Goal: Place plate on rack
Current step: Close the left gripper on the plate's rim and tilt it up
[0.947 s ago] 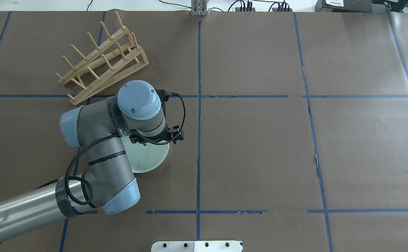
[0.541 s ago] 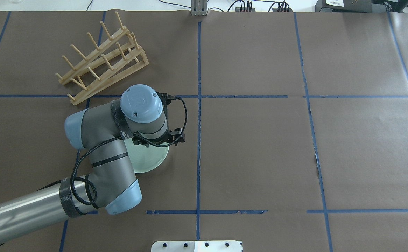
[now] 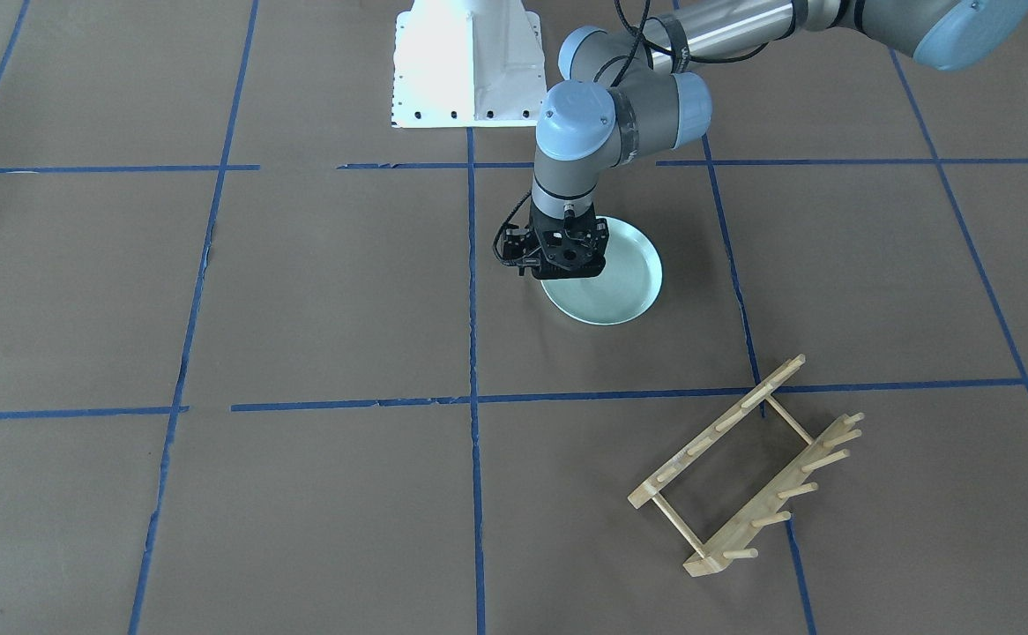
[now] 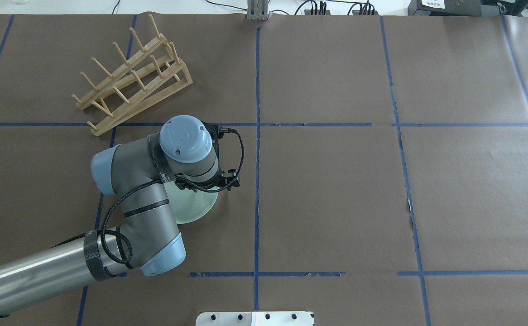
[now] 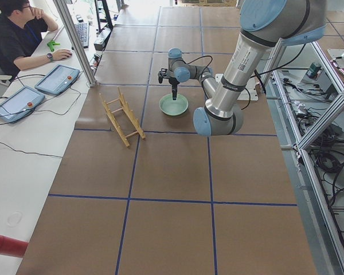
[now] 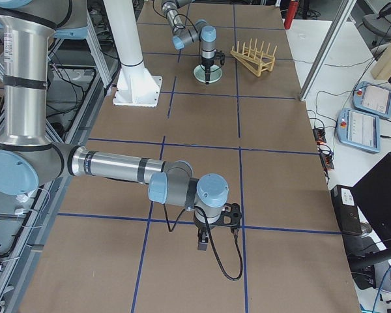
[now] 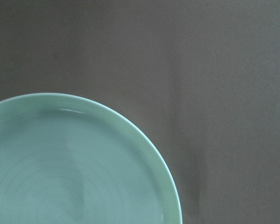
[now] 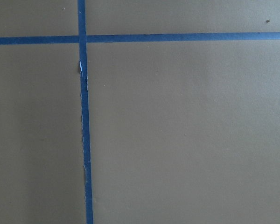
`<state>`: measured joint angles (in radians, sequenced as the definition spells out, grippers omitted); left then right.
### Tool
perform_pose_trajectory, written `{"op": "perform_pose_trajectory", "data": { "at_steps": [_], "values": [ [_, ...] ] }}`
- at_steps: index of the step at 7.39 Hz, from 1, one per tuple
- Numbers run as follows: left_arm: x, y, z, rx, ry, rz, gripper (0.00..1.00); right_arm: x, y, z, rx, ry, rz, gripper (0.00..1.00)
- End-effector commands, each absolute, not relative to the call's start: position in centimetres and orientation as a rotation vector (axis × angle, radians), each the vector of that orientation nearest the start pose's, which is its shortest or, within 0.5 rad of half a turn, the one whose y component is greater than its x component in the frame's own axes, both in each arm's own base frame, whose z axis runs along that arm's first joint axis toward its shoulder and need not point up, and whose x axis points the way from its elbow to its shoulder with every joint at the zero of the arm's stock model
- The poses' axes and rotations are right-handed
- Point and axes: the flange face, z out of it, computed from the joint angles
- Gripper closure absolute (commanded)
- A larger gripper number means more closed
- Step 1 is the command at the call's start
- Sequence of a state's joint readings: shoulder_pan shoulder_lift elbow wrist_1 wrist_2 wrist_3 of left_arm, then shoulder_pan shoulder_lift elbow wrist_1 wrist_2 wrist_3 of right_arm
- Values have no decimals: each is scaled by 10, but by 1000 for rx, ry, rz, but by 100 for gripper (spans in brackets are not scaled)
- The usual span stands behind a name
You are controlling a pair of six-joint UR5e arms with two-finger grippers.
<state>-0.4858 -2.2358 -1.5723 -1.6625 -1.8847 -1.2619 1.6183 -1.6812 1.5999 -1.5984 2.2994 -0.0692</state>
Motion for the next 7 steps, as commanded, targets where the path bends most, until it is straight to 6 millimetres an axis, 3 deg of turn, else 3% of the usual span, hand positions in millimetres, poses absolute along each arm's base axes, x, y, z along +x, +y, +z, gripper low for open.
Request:
{"op": "perform_pose_trajectory", "data": {
  "at_steps": [1, 3, 7],
  "values": [
    [579, -421, 253, 15, 813, -46, 36, 88, -431, 701, -61, -733, 18, 0],
    [579, -420, 254, 11, 812, -45, 50, 87, -432, 701, -62, -733, 18, 0],
    [584, -413, 253, 9, 818, -33, 56, 88, -431, 701, -61, -733, 19, 0]
  ]
}}
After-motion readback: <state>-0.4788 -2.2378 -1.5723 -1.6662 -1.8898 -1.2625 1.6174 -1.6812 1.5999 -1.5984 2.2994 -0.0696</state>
